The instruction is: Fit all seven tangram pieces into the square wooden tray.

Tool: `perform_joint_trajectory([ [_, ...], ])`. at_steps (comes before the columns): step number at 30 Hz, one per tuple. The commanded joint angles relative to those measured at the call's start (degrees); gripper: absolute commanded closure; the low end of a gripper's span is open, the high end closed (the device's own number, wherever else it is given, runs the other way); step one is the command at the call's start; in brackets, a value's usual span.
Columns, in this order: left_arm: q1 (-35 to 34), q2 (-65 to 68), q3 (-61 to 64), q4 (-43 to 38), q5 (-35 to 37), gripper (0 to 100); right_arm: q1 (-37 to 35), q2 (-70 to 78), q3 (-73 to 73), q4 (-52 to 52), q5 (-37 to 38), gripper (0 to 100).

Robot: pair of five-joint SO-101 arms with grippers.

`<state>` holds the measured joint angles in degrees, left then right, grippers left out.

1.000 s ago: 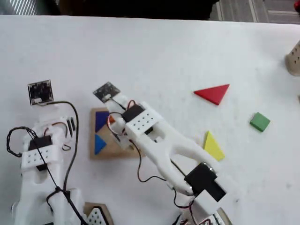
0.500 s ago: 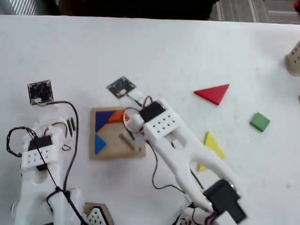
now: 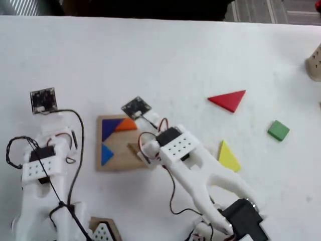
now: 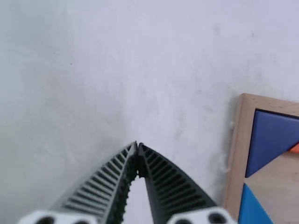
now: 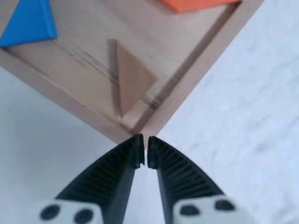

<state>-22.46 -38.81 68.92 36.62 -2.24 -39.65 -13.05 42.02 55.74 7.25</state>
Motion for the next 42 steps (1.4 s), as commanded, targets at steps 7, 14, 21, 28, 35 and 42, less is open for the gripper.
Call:
perform_joint_trajectory([
  [7, 6.5, -20.7, -0.2, 14.9, 1.9, 98, 1.9, -2.7, -0.7, 1.4, 0.4, 98.1],
  [14, 14.7, -38.2, 3.6, 18.9, 2.7, 98, 4.7, -2.8, -1.3, 1.5, -1.3, 98.1],
  [21, 40.4, -37.1, 1.1, 23.0, 2.8, 98, 23.3, -8.0, -0.7, 4.9, -1.6, 98.1],
  [28, 54.5, -22.2, 1.3, 17.8, 8.1, 98, 29.5, -10.1, 4.1, -1.3, -1.1, 98.1],
  [35, 50.8, -5.3, 0.8, 9.3, 9.8, 98, 29.2, -10.1, 4.1, -1.7, -1.1, 98.1],
  [42, 42.8, 0.8, -0.9, 8.4, 9.8, 98, 29.2, -10.0, 4.2, -2.9, -1.1, 98.1],
])
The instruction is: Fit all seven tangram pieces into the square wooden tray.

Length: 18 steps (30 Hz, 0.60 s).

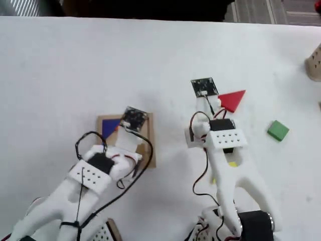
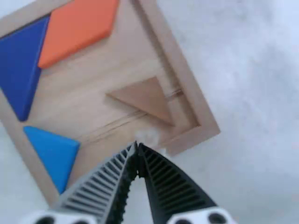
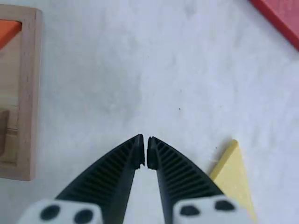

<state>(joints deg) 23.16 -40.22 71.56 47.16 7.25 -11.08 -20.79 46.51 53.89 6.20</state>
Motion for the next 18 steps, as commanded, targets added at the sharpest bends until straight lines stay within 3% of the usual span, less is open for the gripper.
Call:
perform_joint_trajectory([
  [1, -2.9, 2.7, -3.5, -2.9, 0.4, 98, 0.7, -2.2, -0.3, -1.0, -0.1, 98.1],
  [7, -3.0, 8.0, -4.6, -8.6, 0.4, 98, 0.7, -2.2, -0.3, -0.9, -0.1, 98.1],
  [18, -6.5, 25.1, -17.8, -9.4, 0.5, 98, 0.6, -2.2, -0.3, -0.7, -0.1, 98.1],
])
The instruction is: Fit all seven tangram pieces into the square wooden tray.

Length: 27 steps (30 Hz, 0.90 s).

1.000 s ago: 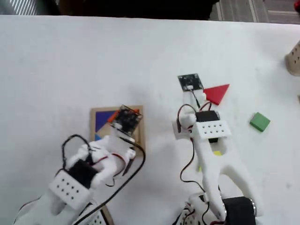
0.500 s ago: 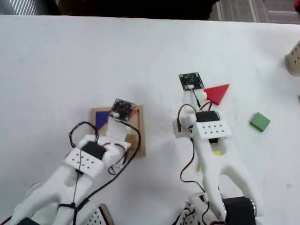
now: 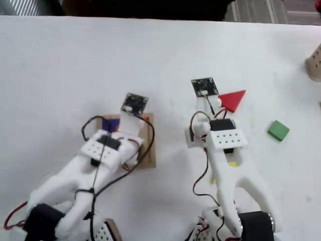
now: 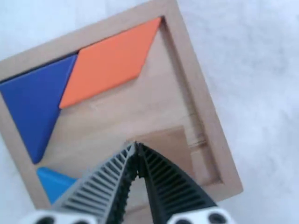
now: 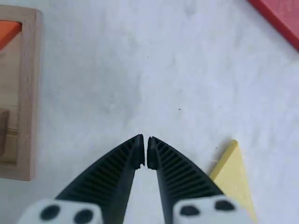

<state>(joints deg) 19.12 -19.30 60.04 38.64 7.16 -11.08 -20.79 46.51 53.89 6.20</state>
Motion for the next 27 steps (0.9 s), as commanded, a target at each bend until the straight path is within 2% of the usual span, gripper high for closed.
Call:
perform_joint_trajectory([
  [1, -2.6, 5.3, -7.3, -0.6, 0.6, 98, 0.6, -2.2, -0.3, -0.7, -0.1, 98.1],
  [9, -1.8, 10.7, -12.3, 1.1, 0.5, 98, 0.6, -2.2, -0.3, -0.7, -0.1, 98.1],
  [17, 5.4, 11.3, -14.1, 0.3, 0.5, 98, 0.6, -2.3, -0.4, -0.7, 1.5, 98.1],
  [21, 6.5, 13.2, -16.7, -0.6, 0.5, 98, 0.6, -2.3, -0.3, -0.7, 2.0, 98.1],
  [27, 5.6, 5.6, -19.9, 8.4, 0.3, 98, 0.6, -2.2, -0.3, -0.9, 2.2, 98.1],
])
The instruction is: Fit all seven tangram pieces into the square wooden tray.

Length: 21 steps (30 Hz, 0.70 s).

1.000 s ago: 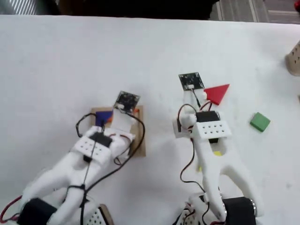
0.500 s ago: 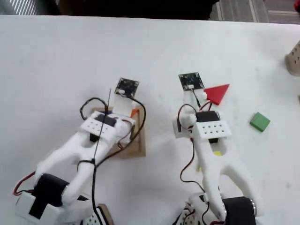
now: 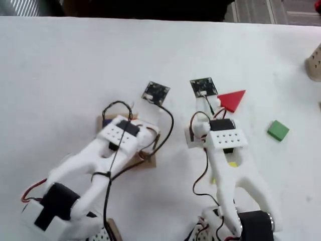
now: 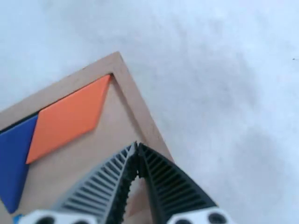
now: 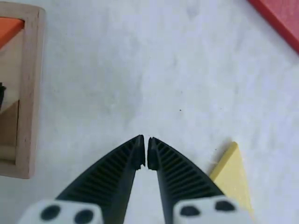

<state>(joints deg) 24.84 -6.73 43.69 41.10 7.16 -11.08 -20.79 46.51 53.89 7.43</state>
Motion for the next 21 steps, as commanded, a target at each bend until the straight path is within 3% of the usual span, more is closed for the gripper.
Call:
perform_joint_trajectory([
  [1, 0.1, -9.1, -2.6, 7.9, 0.3, 98, 0.6, -2.2, -0.3, -0.9, 1.0, 98.1],
  [5, 3.1, -16.7, 7.4, 9.8, -0.4, 98, 0.6, -2.2, -0.3, -0.9, 1.1, 98.1],
  [10, 9.3, -24.0, 18.3, 6.8, -10.6, 98, 0.5, -2.2, -0.2, -1.0, 1.1, 98.1],
  [13, 11.5, -24.7, 19.0, 6.8, -6.8, 98, -0.2, -2.2, -0.2, -1.0, 1.1, 98.1],
  [21, 2.2, -8.9, 9.6, 7.6, -3.7, 98, -0.1, -2.2, -0.2, -1.0, 1.0, 98.1],
])
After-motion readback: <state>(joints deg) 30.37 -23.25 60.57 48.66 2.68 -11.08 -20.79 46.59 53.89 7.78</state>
